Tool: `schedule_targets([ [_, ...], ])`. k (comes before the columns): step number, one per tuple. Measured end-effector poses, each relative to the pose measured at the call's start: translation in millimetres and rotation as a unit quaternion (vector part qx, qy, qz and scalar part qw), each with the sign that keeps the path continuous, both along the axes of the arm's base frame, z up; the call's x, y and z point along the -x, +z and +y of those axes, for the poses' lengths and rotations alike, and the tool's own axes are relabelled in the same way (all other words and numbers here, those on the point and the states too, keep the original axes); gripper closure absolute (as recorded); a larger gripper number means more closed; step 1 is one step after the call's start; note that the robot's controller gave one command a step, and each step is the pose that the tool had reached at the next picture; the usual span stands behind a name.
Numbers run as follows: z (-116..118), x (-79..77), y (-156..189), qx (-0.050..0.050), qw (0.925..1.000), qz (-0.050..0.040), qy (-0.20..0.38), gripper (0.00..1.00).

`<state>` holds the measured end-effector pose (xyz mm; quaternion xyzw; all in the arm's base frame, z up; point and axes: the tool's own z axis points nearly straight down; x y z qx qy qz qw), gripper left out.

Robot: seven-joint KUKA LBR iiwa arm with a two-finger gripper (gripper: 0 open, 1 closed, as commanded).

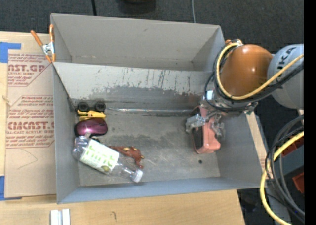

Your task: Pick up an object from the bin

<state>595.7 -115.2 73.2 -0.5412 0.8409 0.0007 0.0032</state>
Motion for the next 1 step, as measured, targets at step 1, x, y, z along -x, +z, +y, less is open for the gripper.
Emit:
schedule_targets([
  [1, 0.1, 0.0, -0.1, 0.0, 1.0, -0.0002, 0.0, 1.0],
])
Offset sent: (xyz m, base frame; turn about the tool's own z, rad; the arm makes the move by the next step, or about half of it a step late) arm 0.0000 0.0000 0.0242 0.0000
